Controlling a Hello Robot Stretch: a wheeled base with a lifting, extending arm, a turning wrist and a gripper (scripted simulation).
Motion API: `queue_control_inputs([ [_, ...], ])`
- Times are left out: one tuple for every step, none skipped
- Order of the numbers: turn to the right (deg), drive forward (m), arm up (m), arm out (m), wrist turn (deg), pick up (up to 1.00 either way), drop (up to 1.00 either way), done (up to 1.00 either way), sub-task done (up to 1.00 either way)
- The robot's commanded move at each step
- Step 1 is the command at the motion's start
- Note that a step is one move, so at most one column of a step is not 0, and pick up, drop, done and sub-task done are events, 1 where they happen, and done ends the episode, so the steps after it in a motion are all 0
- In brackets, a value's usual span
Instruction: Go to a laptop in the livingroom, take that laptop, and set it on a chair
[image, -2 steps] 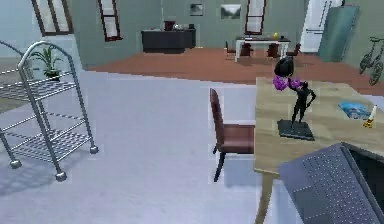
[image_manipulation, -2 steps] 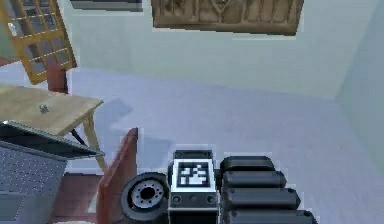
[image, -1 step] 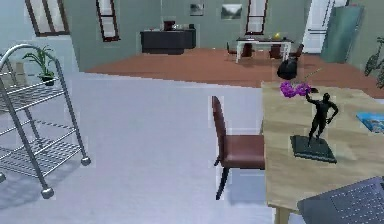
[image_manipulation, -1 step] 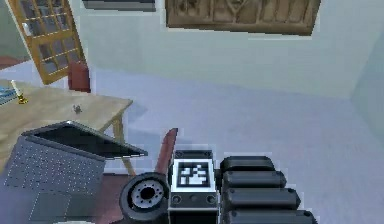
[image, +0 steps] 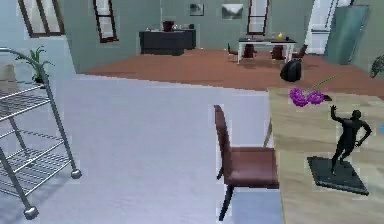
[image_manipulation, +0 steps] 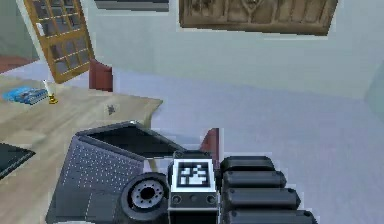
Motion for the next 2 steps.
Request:
queue_control_inputs([
  [-45.0, 0.00, 0.00, 0.00, 0.0, 0.00, 0.00, 0.00, 0.00],
  [-45.0, 0.00, 0.00, 0.00, 0.0, 0.00, 0.00, 0.00, 0.00],
])
